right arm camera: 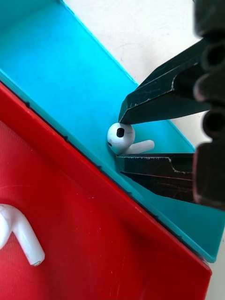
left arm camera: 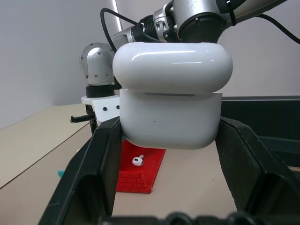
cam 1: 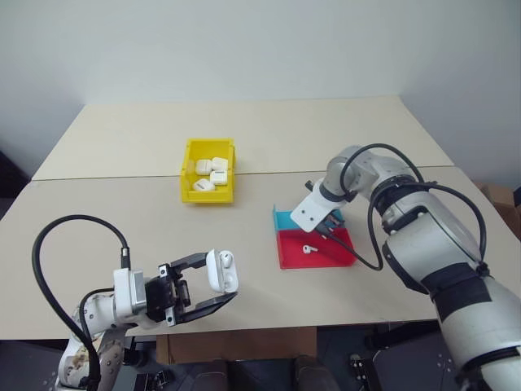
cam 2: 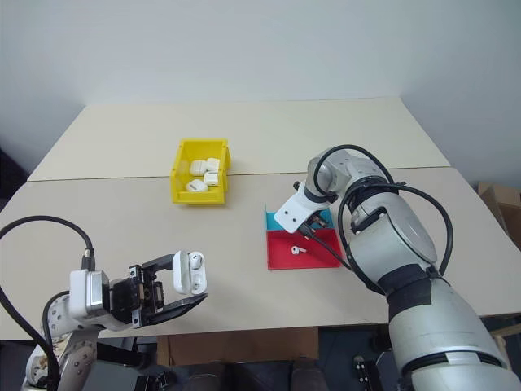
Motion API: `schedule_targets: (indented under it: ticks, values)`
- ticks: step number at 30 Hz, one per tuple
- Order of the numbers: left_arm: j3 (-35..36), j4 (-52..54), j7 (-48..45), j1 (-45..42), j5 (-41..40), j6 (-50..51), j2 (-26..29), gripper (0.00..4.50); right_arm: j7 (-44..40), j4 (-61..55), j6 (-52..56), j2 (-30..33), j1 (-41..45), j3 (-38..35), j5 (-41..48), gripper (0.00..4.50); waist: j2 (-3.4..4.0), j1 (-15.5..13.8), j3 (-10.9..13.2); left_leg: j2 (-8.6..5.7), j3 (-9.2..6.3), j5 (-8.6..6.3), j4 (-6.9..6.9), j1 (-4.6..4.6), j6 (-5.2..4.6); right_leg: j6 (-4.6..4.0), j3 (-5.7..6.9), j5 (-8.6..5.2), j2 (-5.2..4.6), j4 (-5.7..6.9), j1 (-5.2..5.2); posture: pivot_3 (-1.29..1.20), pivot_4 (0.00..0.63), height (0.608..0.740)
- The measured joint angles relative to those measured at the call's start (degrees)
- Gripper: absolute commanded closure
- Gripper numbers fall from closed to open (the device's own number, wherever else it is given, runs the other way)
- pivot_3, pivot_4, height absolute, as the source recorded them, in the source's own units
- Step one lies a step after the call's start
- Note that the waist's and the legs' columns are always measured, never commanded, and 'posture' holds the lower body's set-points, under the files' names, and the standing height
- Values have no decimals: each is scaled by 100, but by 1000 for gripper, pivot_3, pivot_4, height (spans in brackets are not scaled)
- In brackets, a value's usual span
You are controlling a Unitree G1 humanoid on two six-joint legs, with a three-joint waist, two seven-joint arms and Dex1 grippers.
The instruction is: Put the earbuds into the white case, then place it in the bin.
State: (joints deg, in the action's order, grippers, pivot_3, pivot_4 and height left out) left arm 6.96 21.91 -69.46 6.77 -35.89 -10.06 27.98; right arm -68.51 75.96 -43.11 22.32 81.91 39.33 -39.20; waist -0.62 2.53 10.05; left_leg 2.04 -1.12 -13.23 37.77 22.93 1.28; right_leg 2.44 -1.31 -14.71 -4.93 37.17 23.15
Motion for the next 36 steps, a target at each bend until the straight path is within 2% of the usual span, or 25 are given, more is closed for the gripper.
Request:
schedule_targets:
  ticks: [10, 16, 19, 23, 26, 31, 36]
  values:
    - [-70, -152, -324, -289, -35, 19, 101, 1746, -147, -13, 390, 92, 0, -747, 577, 3438, 0, 0, 0, 0, 1, 0, 0, 1, 0, 0, 0, 0, 0, 0, 0, 0, 150, 740]
    - [-69, -448, -372, -732, -32, 19, 105, 1746, -626, -301, 837, 426, -18, -1664, 1526, 3438, 0, -18, 0, 0, 1, 0, 0, 3, 0, 0, 0, 0, 0, -2, -1, 0, 150, 740]
    - [-73, -485, -292, -893, -56, 56, 89, 1746, -1027, -969, 1423, 677, -234, -2402, 2394, 3438, 0, -23, 0, 1, -1, 0, 0, 5, 0, 0, 1, 0, 0, -4, -5, 0, 150, 740]
    - [-83, -441, -144, -931, -258, 303, 93, 1746, -1280, -3461, 3375, 1202, -1450, -3511, 3943, 3438, 0, -112, 0, 1, -6, 0, 5, 16, 0, 0, 6, 0, -3, -3, 1, 0, 150, 740]
    - [-83, -420, -76, -1143, -398, 539, 114, 1746, -794, -6044, 5464, 1483, -2591, -4354, 5232, 3438, 4, -188, 0, 1, -12, 0, 8, 20, -1, 0, 12, 0, -3, 1, 3, 0, 150, 740]
    - [-175, -575, -68, -1760, -492, 802, 82, 1746, 875, -9060, 8068, 1529, -3479, -5944, 7646, 3438, 3, -182, -2, 0, -14, 0, 8, 11, -1, 1, 15, 0, 0, -3, -14, 0, 150, 740]
    - [-353, -863, -122, -2290, -468, 979, -14, 1746, 2636, -10570, 9138, 1336, -4273, -6709, 9719, 3438, 1, -157, -3, -2, -11, 0, 8, 8, -1, 1, 10, 0, 0, -4, -16, 0, 150, 740]
